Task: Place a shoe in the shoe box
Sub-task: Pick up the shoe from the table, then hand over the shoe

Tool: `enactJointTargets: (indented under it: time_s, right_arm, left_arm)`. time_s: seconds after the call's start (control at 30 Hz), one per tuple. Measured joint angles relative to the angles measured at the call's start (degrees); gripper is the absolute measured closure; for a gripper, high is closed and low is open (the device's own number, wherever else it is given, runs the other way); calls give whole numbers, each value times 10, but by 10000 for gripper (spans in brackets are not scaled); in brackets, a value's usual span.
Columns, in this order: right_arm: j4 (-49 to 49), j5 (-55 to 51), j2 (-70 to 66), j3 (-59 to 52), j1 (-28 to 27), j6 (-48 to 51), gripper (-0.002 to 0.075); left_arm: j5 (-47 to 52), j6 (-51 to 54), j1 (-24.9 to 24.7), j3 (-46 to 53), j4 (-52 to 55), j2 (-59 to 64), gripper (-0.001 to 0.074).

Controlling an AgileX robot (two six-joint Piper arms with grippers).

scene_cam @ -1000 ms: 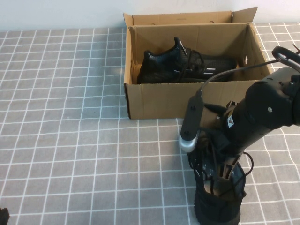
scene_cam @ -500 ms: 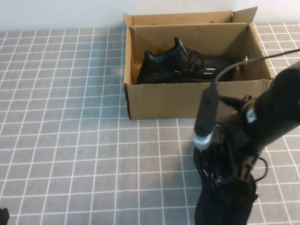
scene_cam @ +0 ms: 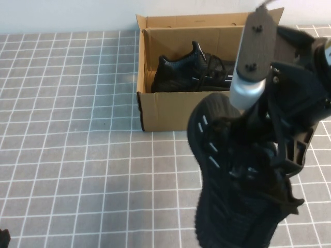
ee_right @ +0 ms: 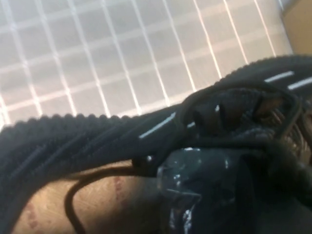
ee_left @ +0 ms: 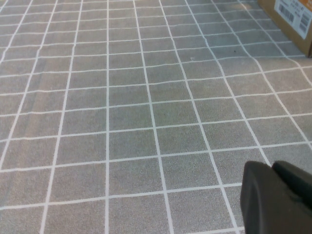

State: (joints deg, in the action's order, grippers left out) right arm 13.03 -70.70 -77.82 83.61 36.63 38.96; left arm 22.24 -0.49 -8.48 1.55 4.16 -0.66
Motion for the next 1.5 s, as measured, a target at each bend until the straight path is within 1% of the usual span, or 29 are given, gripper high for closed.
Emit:
enactJointTargets:
  time_s: [0.17, 0.57, 0.67, 0.83, 0.9, 1.0, 1.03, 1.1, 1.23, 1.37, 1.5]
  right_arm:
    - [42, -12, -2, 15, 0, 48, 709]
    - [47, -15, -14, 17, 0, 84, 709]
    - [47, -15, -14, 17, 0, 88, 709]
    - [48, -15, -14, 17, 0, 89, 709]
    - [52, -15, -14, 17, 0, 89, 709]
    - [60, -15, -18, 17, 0, 89, 709]
    - [61, -15, -20, 18, 0, 89, 709]
    - [62, -15, -30, 18, 0, 79, 709]
    - [57, -3, -54, 18, 0, 51, 709]
    - [49, 8, -76, 18, 0, 40, 709]
    - [33, 20, -83, 18, 0, 38, 709]
  left_arm:
    - [0, 0, 0, 0, 0, 0, 736]
    - [-4, 0, 0, 0, 0, 0, 736]
    - [-45, -18, 0, 0, -16, 0, 736]
    - [-141, -97, 0, 0, -92, 0, 736]
    - [-175, -114, 0, 0, -104, 0, 736]
    - [-200, -156, 0, 0, -112, 0, 736]
    - [-195, -171, 0, -1, -113, 0, 736]
    - [-145, -196, 0, -21, -115, 7, 736]
    - [-34, -193, -1, -94, -115, 71, 736]
    - [36, -127, -21, -185, -129, 177, 736]
    - [84, -5, -52, -273, -188, 289, 736]
